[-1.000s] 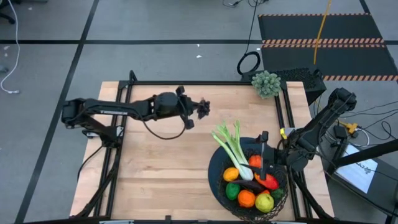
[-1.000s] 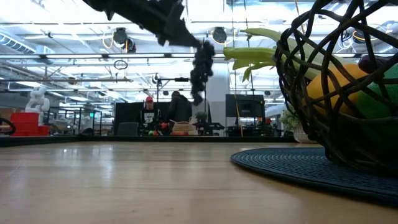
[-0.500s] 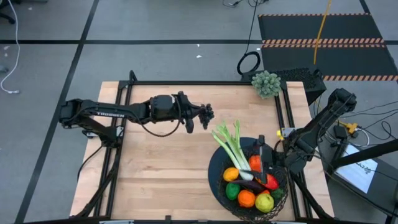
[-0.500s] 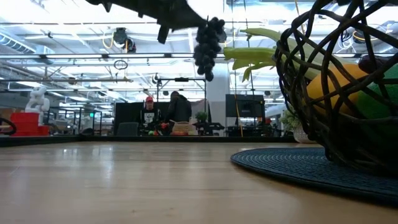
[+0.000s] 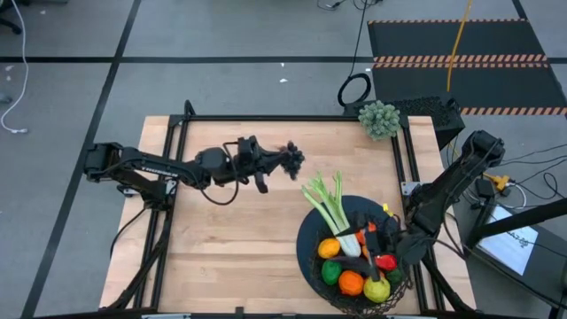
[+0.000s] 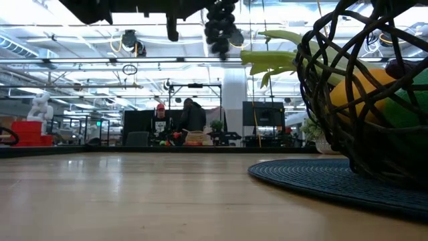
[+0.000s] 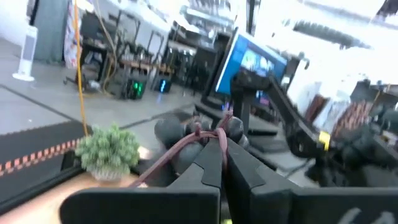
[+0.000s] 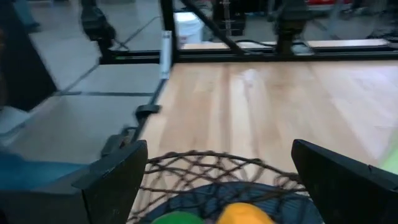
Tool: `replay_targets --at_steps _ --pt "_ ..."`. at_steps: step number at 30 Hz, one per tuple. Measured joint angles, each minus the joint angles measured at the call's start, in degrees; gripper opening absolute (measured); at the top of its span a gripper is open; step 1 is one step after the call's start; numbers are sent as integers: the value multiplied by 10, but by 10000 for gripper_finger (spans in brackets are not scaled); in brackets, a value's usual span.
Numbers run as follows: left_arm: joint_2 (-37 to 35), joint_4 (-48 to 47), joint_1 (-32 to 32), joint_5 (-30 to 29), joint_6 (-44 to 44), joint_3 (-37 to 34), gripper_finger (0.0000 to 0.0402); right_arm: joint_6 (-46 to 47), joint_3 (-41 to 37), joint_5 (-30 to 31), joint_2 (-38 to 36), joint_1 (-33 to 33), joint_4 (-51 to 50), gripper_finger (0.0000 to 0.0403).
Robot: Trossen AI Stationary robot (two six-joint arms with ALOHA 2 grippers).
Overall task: Build produce basket
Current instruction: Put the grapes into the wire basket
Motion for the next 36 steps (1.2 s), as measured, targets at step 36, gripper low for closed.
replay_targets --at_steps 36 --pt "0 -39 -41 -21 324 -8 1 -2 0 24 5 -3 7 393"
